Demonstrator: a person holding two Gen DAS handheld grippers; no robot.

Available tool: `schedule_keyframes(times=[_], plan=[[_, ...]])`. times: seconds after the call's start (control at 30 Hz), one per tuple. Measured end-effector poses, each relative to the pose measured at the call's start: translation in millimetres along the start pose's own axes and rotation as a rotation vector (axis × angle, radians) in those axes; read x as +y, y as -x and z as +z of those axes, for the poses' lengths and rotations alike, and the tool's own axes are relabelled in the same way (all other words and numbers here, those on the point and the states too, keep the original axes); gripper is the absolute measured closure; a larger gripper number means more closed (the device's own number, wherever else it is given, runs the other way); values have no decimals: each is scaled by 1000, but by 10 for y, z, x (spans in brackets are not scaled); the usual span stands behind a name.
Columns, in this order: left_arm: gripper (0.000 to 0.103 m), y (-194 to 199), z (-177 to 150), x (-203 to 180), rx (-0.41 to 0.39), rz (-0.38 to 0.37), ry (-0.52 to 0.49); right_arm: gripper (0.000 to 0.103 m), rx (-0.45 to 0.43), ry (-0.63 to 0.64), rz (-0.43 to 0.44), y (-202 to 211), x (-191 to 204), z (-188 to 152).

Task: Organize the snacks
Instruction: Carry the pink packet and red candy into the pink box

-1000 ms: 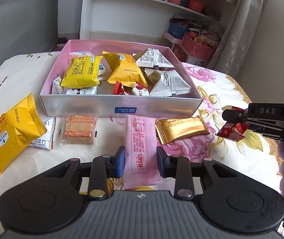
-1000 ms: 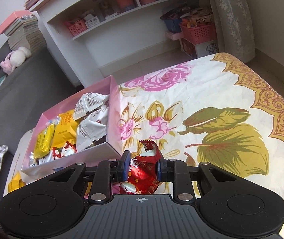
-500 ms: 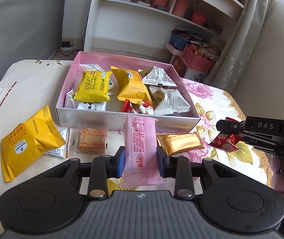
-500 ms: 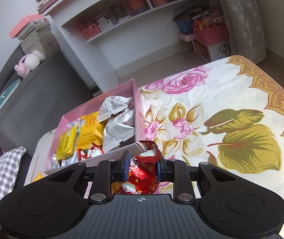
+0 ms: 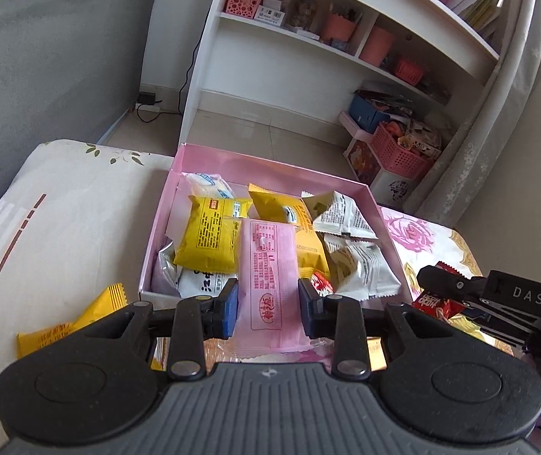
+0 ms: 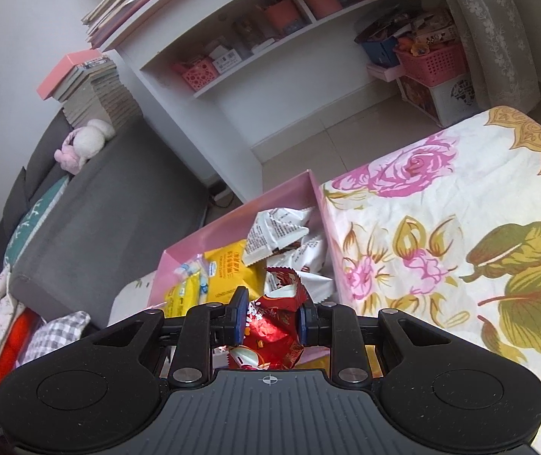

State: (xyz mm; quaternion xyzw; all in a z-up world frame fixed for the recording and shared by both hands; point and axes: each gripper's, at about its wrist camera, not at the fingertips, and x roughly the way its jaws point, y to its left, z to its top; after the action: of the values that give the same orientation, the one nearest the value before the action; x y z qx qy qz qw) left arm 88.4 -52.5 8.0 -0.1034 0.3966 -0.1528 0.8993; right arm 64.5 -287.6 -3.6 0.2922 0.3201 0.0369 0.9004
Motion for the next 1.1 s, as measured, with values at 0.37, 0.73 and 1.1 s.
schedule_keyframes(times=[0.37, 0.73, 1.1], plan=[[74, -475, 83, 70, 33, -53, 11, 78, 59, 34, -2, -514, 62, -19], [74, -712, 65, 44, 49, -12, -56, 78, 56, 43, -16, -686, 22, -4], [73, -689, 53, 48, 33, -7, -51, 75, 23, 66, -64, -664, 11, 12]])
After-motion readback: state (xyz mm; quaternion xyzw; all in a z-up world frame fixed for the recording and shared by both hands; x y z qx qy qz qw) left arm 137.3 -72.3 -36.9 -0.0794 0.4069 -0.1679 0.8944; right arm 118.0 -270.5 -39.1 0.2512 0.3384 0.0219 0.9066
